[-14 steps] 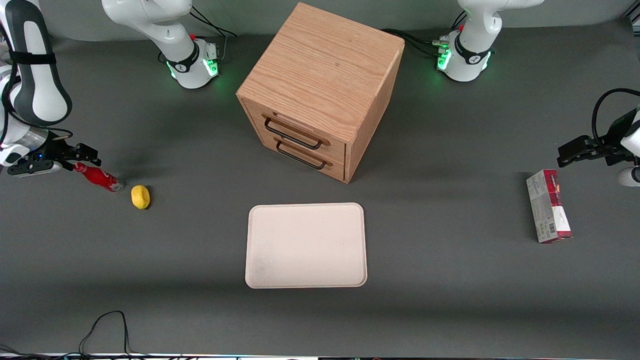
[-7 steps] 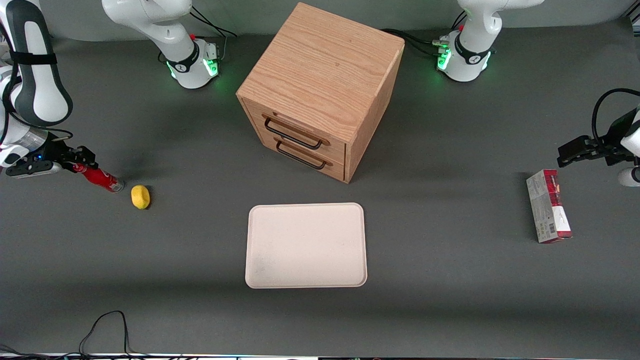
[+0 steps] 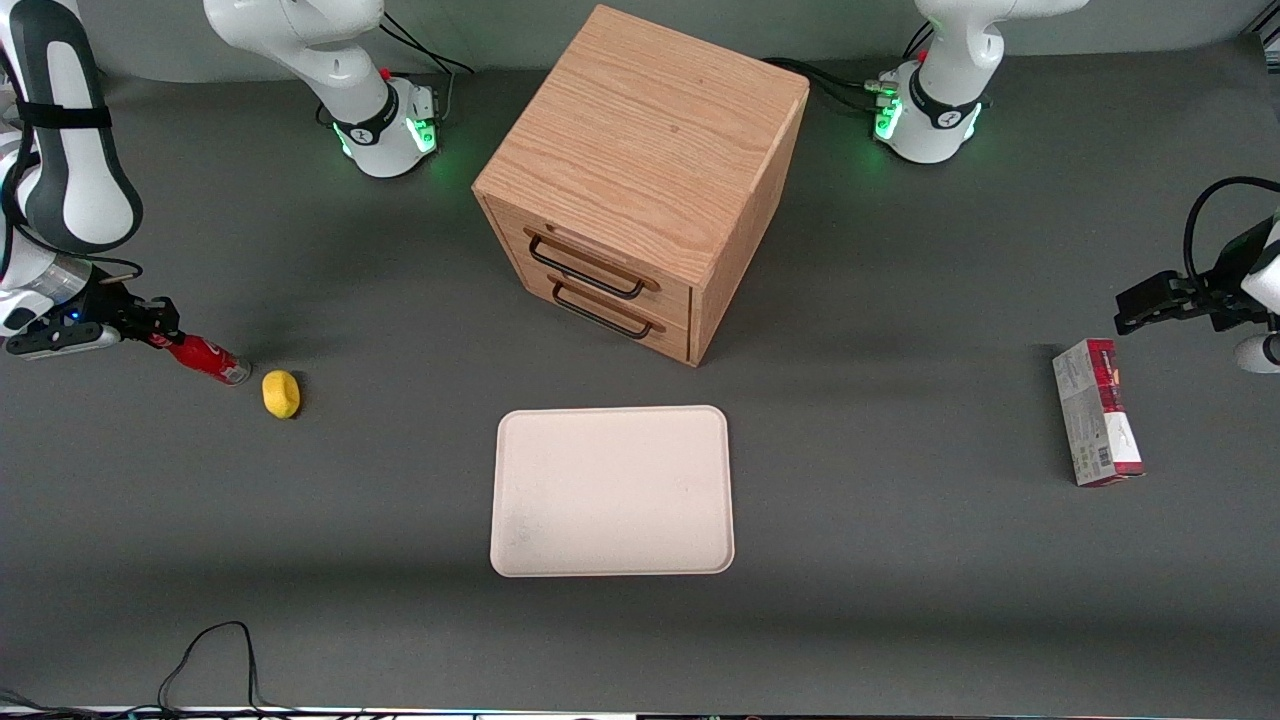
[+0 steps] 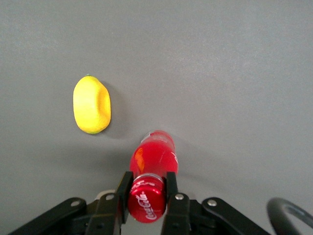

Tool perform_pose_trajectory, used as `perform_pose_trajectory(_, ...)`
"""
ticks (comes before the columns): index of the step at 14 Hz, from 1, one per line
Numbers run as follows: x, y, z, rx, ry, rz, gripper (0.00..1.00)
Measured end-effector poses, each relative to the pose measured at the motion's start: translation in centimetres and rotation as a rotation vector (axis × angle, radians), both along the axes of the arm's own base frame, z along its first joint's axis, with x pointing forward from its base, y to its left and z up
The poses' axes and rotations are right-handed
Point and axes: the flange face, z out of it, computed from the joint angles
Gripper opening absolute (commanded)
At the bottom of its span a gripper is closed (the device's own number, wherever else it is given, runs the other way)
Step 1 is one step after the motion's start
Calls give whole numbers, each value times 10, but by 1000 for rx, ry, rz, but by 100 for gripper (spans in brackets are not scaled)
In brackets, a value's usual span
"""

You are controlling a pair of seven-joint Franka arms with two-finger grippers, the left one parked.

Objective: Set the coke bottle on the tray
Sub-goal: 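Lower the open right gripper around the bottle's cap end and close, then lift the red bottle with the right gripper and carry it toward the tray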

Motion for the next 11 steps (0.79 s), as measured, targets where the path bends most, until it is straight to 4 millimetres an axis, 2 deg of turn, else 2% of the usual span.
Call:
perform_pose_trajectory(3, 6, 5, 3, 0, 0, 15, 6)
perform_pose_trajectory(6, 26, 15, 28, 32, 38, 38, 6)
perform_pose_trajectory(8, 51, 34, 63, 54, 60, 47, 6)
perform_pose_trajectory(11, 91, 80, 132, 40, 63, 70, 6)
